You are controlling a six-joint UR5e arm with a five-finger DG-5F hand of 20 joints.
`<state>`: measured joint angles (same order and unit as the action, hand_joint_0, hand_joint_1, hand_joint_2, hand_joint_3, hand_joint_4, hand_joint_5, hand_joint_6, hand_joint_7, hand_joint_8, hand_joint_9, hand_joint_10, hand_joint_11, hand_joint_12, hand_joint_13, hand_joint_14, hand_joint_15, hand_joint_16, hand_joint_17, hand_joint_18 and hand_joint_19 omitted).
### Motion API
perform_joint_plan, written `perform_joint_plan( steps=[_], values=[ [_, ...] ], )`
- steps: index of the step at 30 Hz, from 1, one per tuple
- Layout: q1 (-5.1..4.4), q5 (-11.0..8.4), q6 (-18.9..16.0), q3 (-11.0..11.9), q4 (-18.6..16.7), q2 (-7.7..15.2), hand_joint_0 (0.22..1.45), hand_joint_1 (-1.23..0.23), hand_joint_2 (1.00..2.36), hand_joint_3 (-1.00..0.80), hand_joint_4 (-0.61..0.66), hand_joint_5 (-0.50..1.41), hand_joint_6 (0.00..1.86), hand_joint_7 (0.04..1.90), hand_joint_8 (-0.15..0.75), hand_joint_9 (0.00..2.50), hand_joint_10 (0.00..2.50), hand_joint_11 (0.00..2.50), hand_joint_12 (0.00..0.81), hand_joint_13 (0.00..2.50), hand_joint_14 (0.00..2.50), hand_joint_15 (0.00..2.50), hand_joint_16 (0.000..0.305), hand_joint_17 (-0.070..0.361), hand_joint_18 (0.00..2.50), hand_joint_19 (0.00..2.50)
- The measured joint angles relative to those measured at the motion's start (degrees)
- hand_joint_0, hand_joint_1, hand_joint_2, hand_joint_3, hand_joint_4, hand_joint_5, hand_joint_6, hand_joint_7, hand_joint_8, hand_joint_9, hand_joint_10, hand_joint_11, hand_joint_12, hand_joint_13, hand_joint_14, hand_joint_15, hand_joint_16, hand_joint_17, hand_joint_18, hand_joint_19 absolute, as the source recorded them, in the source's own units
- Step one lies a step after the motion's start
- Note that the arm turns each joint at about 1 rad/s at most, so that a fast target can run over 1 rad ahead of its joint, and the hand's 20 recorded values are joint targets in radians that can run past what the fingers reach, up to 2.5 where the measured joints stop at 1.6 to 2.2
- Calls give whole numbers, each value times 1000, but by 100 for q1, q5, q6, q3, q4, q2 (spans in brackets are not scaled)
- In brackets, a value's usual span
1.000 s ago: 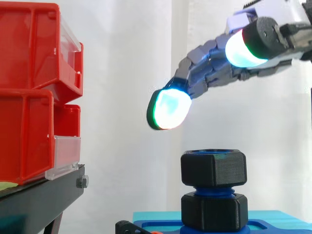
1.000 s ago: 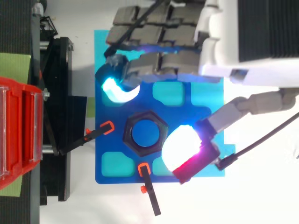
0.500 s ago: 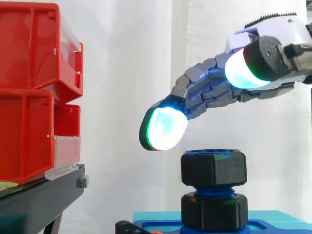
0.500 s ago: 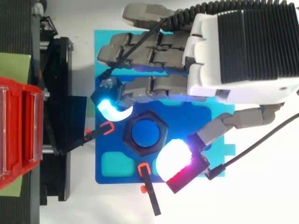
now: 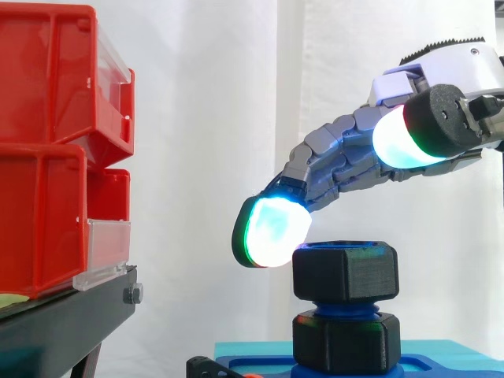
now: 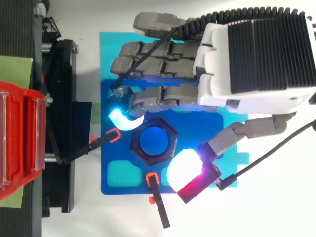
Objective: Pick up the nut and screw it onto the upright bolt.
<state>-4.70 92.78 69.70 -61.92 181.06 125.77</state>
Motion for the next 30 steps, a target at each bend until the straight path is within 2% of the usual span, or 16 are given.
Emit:
perform_joint_plan(
  steps=[3, 8, 18, 19, 21, 23, 27, 28, 29, 30],
  values=[
    [-3, -8, 0, 0, -1, 0, 446, -252, 1000, -500, 157, -128, 502, 712, 241, 422, 0, 0, 371, 0, 0, 0, 57, 128, 0, 0],
    [-4, -6, 0, -1, 5, 0, 469, -285, 1000, -500, 220, -50, 504, 880, 256, 703, 0, 0, 353, 186, 0, 0, 50, 113, 0, 0],
    [33, 18, 0, 2, 43, 0, 493, -304, 1000, -500, 201, 17, 505, 1100, 262, 1006, 0, 0, 336, 437, 0, 0, 41, 93, 67, 0],
    [43, 29, 0, 3, 53, 0, 500, -310, 1000, -500, 178, 44, 505, 1190, 259, 1154, 0, 0, 323, 511, 0, 0, 39, 88, 172, 0],
    [60, 54, 3, 3, 66, -2, 506, -316, 1000, -500, 160, 64, 504, 1243, 246, 1284, 0, 0, 309, 601, 0, 0, 37, 84, 244, 0],
    [79, 85, 6, 3, 74, -4, 512, -327, 1000, -500, 127, 91, 503, 1310, 226, 1520, 0, 43, 286, 762, 0, 0, 33, 74, 462, 13],
    [125, 147, 10, 5, 97, -5, 518, -337, 1000, -500, 87, 109, 501, 1410, 237, 1766, 5, 154, 246, 1000, 0, 0, 28, 64, 773, 193],
    [140, 163, 14, 10, 108, -5, 519, -336, 1000, -500, 60, 107, 513, 1423, 261, 1837, 8, 209, 238, 1107, 0, 23, 27, 60, 919, 250],
    [161, 182, 21, 20, 129, -7, 521, -337, 1000, -500, 54, 98, 551, 1347, 268, 1920, 11, 282, 227, 1238, 1, 57, 25, 56, 1029, 307],
    [177, 193, 28, 33, 147, -8, 521, -337, 1000, -500, 54, 98, 554, 1340, 271, 1938, 11, 288, 226, 1247, 3, 68, 25, 56, 1038, 317]
  ],
)
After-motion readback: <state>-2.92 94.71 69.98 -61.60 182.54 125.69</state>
